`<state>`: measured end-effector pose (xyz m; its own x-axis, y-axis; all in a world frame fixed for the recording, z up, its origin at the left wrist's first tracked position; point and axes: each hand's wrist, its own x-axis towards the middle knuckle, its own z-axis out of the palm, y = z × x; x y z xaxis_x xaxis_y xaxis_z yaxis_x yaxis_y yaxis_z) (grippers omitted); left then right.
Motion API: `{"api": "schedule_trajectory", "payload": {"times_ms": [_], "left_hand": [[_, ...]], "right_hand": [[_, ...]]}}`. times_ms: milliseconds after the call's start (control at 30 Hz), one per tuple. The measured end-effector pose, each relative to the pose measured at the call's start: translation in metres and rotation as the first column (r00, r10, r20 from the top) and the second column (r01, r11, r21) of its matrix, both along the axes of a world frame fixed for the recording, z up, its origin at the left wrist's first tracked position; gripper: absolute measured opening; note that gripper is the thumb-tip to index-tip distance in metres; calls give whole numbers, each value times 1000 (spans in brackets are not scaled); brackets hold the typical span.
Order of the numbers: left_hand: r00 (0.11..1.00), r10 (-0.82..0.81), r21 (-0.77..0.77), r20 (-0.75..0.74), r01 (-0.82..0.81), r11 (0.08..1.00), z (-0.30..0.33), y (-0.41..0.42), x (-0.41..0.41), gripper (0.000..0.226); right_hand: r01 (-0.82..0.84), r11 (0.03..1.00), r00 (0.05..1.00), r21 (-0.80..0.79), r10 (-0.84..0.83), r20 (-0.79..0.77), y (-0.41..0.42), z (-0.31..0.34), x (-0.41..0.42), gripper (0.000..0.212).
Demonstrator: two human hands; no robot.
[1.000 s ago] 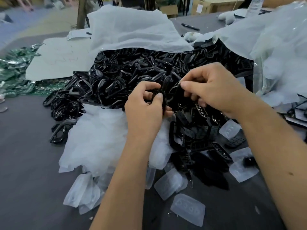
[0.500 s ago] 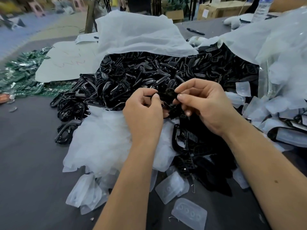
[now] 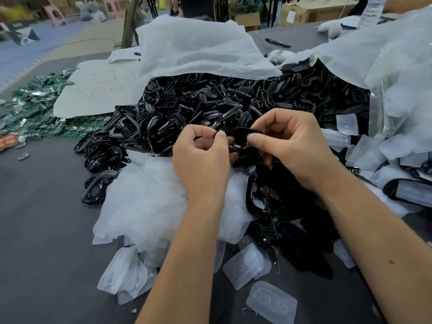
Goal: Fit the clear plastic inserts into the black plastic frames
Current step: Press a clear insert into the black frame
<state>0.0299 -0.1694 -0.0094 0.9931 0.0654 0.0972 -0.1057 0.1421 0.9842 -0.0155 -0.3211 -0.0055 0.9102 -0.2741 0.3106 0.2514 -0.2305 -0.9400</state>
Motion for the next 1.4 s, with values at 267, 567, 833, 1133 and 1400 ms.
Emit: {"api": "schedule_trajectory", "payload": {"times_ms": [267,567,833,1133,1400], "left_hand": [[997,-59,-69,-39,56,996,6,2,-2,17],[996,-68,-102,-61,62,993,8,2,-3,10],[995,-77,-104,-66,70,992,9,3,-3,10],[988,-128,-159,-91,113,981,10,2,-4,14],[991,-110,-111,-72,102,989,8,0,-4,14]], "right_hand": [[16,994,997,112,-25,79,0,7,1,12],[-9,995,997,101,0,81,0,10,-1,18],[-11,994,998,105,5,63,2,12,-2,10],[120,992,993,-34,-119,27,1,15,3,10],[113,973,994,-203,-109,33,6,19,4,8]]}}
